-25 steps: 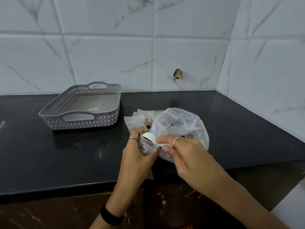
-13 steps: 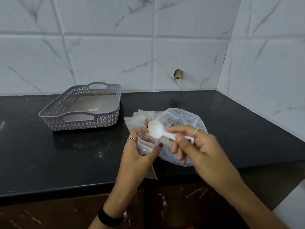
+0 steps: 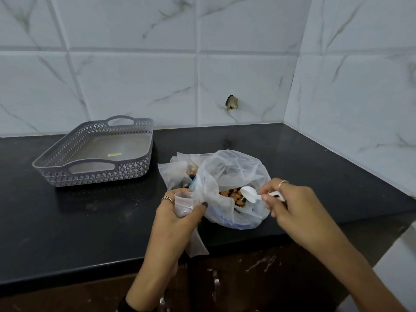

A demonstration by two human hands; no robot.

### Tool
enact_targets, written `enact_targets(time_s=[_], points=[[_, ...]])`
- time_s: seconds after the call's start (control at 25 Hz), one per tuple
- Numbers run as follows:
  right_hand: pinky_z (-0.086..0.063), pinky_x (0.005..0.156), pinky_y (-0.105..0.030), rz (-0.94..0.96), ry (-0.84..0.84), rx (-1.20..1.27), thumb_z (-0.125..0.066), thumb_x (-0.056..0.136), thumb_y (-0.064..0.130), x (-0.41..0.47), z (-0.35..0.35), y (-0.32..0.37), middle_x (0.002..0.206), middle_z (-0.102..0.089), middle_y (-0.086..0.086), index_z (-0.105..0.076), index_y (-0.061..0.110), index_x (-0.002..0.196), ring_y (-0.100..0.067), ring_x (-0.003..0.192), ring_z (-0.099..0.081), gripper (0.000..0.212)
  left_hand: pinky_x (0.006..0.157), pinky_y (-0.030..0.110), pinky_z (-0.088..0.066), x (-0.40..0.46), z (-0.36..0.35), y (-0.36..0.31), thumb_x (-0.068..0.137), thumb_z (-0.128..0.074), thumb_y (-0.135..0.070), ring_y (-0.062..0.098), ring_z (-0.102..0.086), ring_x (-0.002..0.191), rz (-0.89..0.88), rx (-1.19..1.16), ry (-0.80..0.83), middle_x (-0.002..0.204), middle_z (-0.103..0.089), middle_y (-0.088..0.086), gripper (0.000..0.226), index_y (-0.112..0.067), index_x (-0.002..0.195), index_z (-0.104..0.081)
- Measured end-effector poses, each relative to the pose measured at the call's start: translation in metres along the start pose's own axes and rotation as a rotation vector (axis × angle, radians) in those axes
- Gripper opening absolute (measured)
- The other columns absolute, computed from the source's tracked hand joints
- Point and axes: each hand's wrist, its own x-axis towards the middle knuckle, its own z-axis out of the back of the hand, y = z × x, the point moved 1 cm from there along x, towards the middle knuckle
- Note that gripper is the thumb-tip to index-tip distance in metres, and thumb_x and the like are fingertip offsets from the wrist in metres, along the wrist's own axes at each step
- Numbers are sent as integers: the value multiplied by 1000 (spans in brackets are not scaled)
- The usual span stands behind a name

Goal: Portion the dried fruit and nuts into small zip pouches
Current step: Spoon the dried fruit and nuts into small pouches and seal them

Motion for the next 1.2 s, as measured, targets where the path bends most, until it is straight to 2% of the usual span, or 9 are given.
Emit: enact_targets(time_s=[0.08, 0.16, 0.24, 0.4, 0.6, 0.76, 0.96, 1.12, 1.2], points=[[-42, 59, -12, 34, -20, -68, -50, 96, 16, 11, -10, -1, 86, -61, 4, -64, 18, 105, -5, 70, -58, 17, 63, 23, -46, 0, -1, 0, 83, -71, -13, 13, -62, 83, 9, 8, -5, 95, -64, 0, 25, -20, 104, -60], [-45, 68, -21, 95, -5, -152, -48, 95, 10, 26, -19, -5, 94, -63, -4, -63, 14, 107, -17, 83, -61, 19, 66, 27, -49, 1, -2, 1, 85, -69, -11, 16, -61, 85, 46, -33, 7, 99, -64, 2, 23, -20, 104, -60], [-49, 76, -31, 68, 49, -254, -48, 94, 9, 42, -24, -5, 101, -63, -6, -60, 11, 108, -23, 91, -61, 18, 67, 33, -54, 1, -3, 3, 86, -67, -11, 19, -62, 86, 109, -77, 36, 104, -63, 5, 24, -20, 106, -59], [-54, 77, -33, -12, 101, -289, -49, 96, 13, 55, -31, -2, 101, -63, -8, -61, 12, 107, -20, 85, -63, 16, 68, 37, -58, 2, -7, 5, 85, -68, -10, 26, -63, 99, 203, -161, 93, 110, -63, 9, 25, -20, 106, -59], [-51, 66, -24, -18, 121, -39, -51, 96, 18, 52, -20, -9, 83, -61, 3, -66, 19, 99, -9, 71, -61, 15, 71, 40, -60, 0, -13, 7, 87, -64, -6, 30, -63, 105, 238, -247, 125, 115, -63, 11, 28, -19, 110, -55], [-49, 57, -24, -9, 117, -123, -49, 97, 19, 48, -25, -10, 84, -63, 0, -65, 20, 98, -9, 64, -59, 16, 76, 44, -59, 1, -15, 8, 87, -63, -5, 31, -63, 105, 247, -294, 131, 115, -63, 10, 29, -19, 111, -55], [-49, 54, -18, -119, 110, 188, -49, 95, 12, 52, -22, -14, 67, -68, -3, -65, 14, 89, -4, 51, -61, 17, 73, 38, -54, 7, -19, 9, 87, -62, -3, 31, -64, 105, 221, -414, 123, 113, -67, 10, 35, -18, 118, -55], [-45, 51, -25, -390, 111, 668, -45, 96, 2, 50, -28, -18, 63, -64, -13, -65, 0, 90, -16, 52, -55, 20, 84, 33, -52, 15, -27, 11, 85, -64, -5, 24, -66, 106, 219, -491, 108, 115, -69, 9, 38, -15, 121, -57], [-45, 50, -26, -439, 83, 737, -45, 96, 2, 48, -31, -19, 64, -63, -16, -64, -2, 92, -19, 53, -55, 20, 85, 36, -53, 19, -35, 9, 84, -65, -4, 26, -66, 106, 199, -493, 90, 116, -68, 12, 38, -10, 121, -56]])
